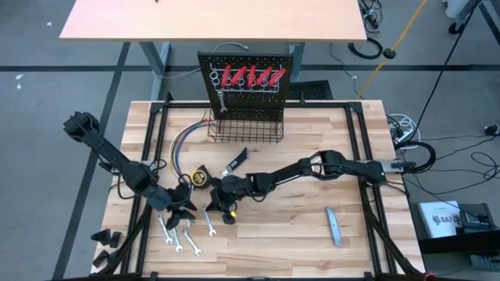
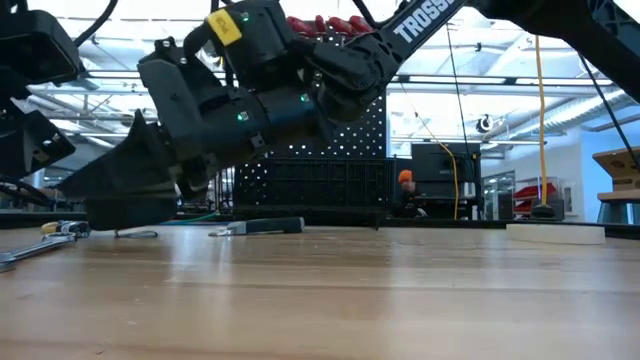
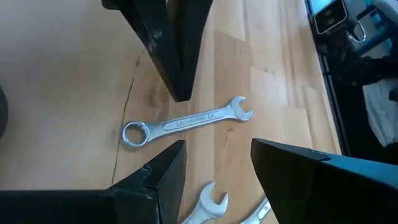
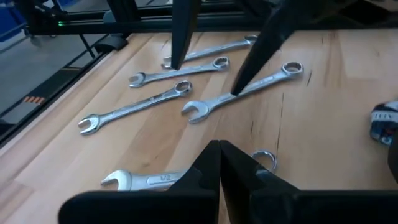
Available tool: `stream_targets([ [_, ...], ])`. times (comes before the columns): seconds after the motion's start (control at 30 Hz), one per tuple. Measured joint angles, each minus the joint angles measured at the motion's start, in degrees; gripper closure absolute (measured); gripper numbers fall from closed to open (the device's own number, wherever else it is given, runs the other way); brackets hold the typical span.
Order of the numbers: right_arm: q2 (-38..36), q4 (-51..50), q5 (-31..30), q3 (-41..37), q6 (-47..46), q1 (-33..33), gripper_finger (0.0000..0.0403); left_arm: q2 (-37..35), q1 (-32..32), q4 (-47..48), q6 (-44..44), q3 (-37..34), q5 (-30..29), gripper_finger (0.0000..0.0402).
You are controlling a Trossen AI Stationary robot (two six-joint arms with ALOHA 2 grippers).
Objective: Hang tools onto peg board
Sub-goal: Hang the wrench on the peg board
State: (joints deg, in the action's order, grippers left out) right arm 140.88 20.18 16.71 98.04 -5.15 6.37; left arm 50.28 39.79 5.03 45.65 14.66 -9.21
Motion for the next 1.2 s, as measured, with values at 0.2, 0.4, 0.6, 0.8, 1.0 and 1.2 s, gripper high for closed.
stream_targets([
  [0.2,0.0,-4.4,3.3,0.0,-0.4,2.1,0.0403,0.0,0.0,0.2,-1.6,0.0,-0.5,0.0215],
  [0.4,0.0,-3.4,-7.4,0.0,1.4,2.6,0.0403,0.0,0.0,0.0,-2.9,0.0,-2.8,0.0215],
  [0.6,0.0,-0.6,-7.8,0.0,0.3,1.0,0.0403,0.0,0.0,0.0,-2.7,0.0,-2.9,0.0215],
  [0.8,0.0,-0.1,-7.8,0.0,0.1,-0.1,0.0403,0.0,0.0,0.0,-2.8,0.0,-3.0,0.0215],
  [1.0,0.0,2.5,-7.6,0.0,-0.2,-0.1,0.0403,0.0,0.0,0.0,-2.9,0.0,-3.0,0.0215],
  [1.2,-0.1,4.1,-7.6,0.0,-0.2,-0.2,0.0403,0.0,0.0,0.0,-2.5,0.0,-2.8,0.0215],
])
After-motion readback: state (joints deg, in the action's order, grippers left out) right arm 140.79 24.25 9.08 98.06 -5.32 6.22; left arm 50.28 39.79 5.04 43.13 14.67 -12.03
